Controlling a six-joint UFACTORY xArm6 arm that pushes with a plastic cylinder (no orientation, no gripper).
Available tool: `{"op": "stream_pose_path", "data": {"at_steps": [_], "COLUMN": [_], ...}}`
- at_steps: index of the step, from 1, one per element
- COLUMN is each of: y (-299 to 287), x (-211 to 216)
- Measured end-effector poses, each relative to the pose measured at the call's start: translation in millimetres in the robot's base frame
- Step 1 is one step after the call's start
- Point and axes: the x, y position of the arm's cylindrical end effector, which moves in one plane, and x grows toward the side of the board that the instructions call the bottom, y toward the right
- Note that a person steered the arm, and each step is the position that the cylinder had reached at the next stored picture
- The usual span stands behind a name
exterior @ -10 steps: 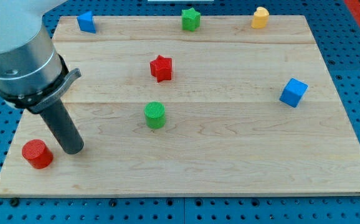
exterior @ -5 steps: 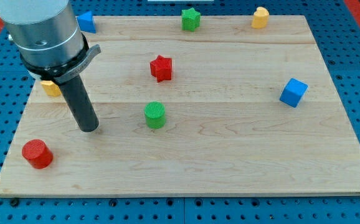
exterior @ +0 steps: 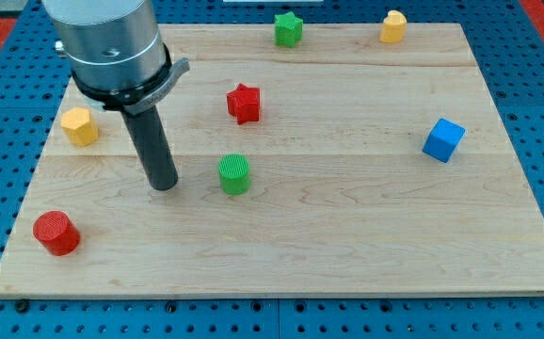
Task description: Adjust the green circle below the red star
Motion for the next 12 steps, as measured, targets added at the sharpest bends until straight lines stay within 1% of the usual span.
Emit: {"op": "stream_pose_path", "data": {"at_steps": [1, 2, 3, 5, 6, 7, 8, 10, 11, 12], "y": [25, 28, 64, 66, 53, 53, 63, 71, 91, 90], "x": [-23, -30, -32, -39, -43, -56, -59, -57, -55, -28]}}
